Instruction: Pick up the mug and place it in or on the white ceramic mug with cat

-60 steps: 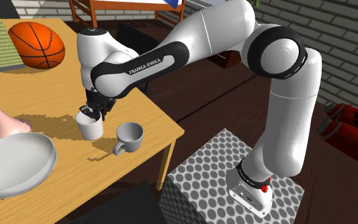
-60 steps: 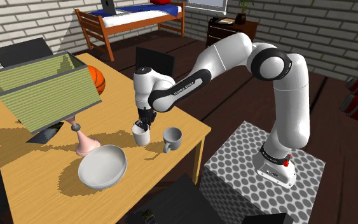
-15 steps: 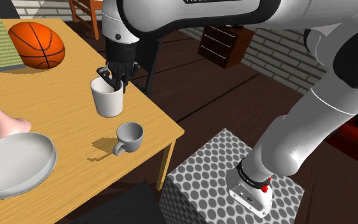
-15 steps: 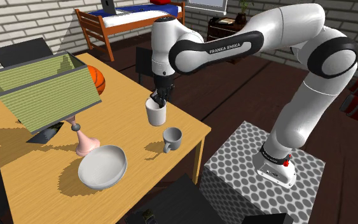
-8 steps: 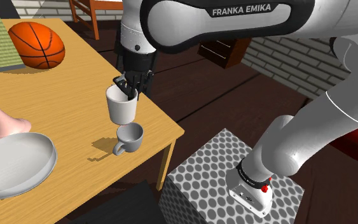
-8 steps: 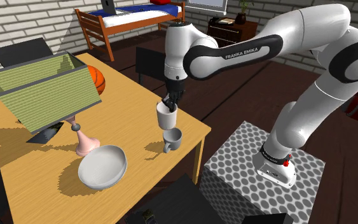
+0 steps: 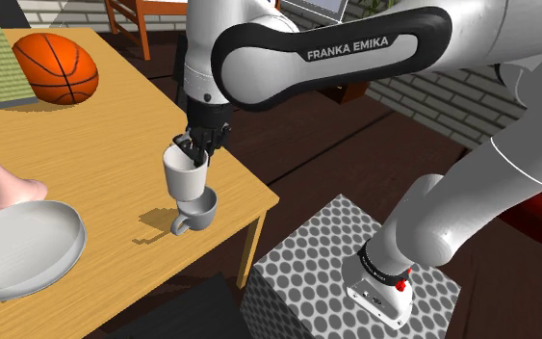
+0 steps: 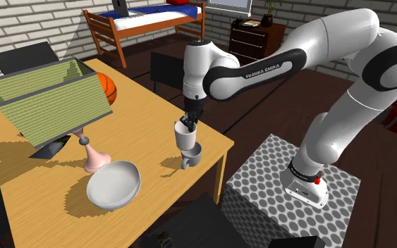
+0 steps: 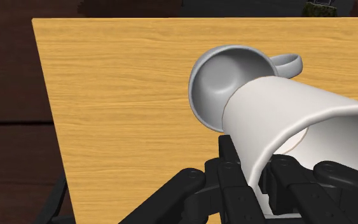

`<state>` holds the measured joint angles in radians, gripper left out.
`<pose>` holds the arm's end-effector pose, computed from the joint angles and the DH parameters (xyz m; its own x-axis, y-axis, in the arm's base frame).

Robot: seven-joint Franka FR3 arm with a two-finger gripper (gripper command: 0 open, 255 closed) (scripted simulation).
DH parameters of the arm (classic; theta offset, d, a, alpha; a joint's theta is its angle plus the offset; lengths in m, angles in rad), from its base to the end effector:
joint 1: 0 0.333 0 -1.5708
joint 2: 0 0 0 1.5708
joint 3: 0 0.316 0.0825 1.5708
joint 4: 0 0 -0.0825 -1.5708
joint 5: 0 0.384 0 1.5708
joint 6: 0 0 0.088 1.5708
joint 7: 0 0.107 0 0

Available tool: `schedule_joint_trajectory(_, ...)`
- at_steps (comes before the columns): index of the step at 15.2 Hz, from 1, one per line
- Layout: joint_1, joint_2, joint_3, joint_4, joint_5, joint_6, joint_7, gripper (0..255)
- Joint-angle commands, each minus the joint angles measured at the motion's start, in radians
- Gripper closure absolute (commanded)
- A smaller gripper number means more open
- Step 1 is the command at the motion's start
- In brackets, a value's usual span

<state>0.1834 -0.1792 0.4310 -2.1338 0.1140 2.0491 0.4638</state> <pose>0.4103 0.3071 0.4844 0.9937 0.0969 0.0572 0.1004 -0.9930 -0.0628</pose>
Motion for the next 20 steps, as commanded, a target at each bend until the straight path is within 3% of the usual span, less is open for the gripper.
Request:
schedule_joint_trajectory(1, 0.001, 0.006, 0.002, -0.024, -0.001, 0.030, 0.001, 255)
schedule_joint_trajectory(5, 0.001, 0.026, 0.008, -0.067, -0.006, 0.093, 0.005, 255)
schedule_joint_trajectory(13, 0.001, 0.026, 0.008, -0.067, -0.006, 0.093, 0.004, 255)
schedule_joint_trajectory(14, 0.001, 0.026, 0.008, -0.067, -0.006, 0.093, 0.004, 0)
schedule_joint_trajectory(19, 0.001, 0.026, 0.008, -0.067, -0.006, 0.093, 0.004, 0)
schedule_joint_trajectory(20, 0.001, 0.011, 0.004, -0.048, -0.001, 0.059, 0.000, 0)
